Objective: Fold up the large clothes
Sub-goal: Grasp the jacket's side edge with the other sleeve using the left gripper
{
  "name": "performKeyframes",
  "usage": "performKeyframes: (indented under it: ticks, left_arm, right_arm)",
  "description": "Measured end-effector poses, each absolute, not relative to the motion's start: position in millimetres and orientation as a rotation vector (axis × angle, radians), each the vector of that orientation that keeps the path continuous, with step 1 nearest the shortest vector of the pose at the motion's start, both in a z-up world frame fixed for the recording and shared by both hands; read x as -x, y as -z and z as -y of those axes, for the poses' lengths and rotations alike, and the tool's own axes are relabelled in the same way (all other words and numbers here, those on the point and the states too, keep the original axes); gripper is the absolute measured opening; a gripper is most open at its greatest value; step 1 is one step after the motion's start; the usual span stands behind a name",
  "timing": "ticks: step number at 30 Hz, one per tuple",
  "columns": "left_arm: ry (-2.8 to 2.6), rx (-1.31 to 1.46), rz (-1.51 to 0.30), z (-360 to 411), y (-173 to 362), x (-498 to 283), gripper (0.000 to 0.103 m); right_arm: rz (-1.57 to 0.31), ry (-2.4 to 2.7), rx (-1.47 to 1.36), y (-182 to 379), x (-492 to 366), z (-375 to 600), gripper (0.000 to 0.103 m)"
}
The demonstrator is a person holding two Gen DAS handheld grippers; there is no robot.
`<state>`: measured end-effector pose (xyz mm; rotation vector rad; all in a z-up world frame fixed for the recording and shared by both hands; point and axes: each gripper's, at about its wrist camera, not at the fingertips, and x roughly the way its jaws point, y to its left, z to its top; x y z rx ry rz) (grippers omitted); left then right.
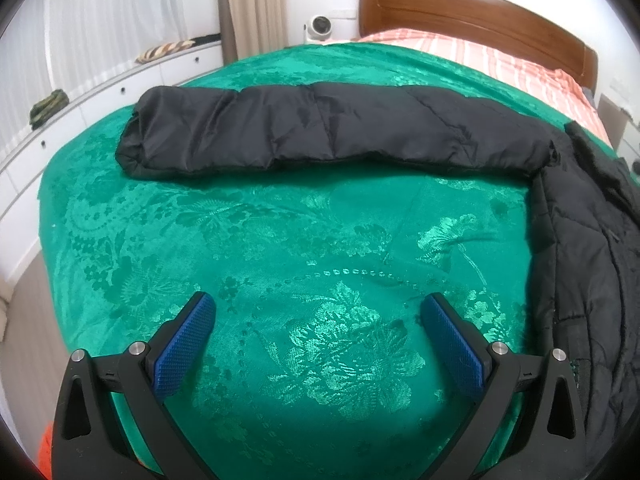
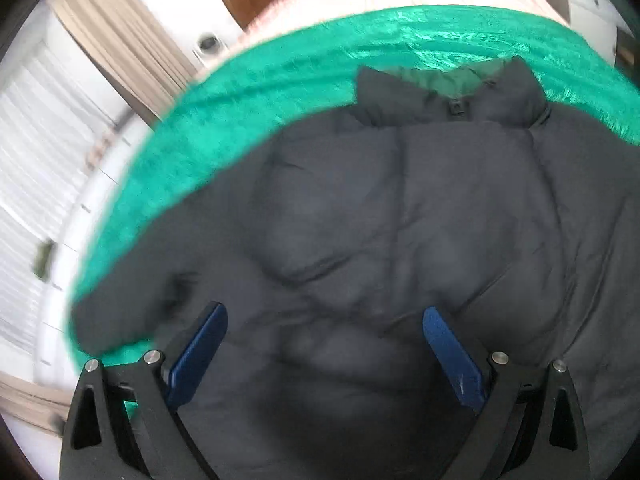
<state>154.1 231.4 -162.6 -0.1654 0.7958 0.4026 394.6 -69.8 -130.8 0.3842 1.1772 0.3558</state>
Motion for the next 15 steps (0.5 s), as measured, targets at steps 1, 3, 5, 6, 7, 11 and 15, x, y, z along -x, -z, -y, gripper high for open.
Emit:
performKeyframes:
  ticks: [1, 3, 5, 6, 7, 11, 15]
  left_arm:
    - [-0.399, 0.166, -0.802, -233, 162, -154, 0.103]
    - [-0.364, 0.173, -0.842, -236, 158, -157, 0.103]
    - [-0.279, 0.250, -0.861, -247, 144, -156, 0.102]
    - [-0.251, 0.307, -0.827, -256, 136, -152, 0.102]
    - [-0.232, 0.373, -0.778, -267, 127, -146, 0.103]
    - [-0.287, 0.720, -0.688, -340, 117, -149, 0.103]
    - [-0.327, 0.972, -0.762, -400, 152, -187, 0.103]
  right_arm:
    - [-1.172, -0.386, -0.427, 126, -385, 71, 0.098]
    - [-1.155, -0.474, -0.464, 112, -354, 70, 0.098]
    - [-1.107, -0.568, -0.428, 88, -313, 75, 0.098]
    - [-1.078, -0.593, -0.395, 78, -293, 78, 0.098]
    - [-1.049, -0.608, -0.361, 69, -274, 83, 0.098]
    - [-0.923, -0.582, -0.224, 41, -190, 118, 0.098]
    - [-0.846, -0.497, -0.176, 37, -124, 146, 0.098]
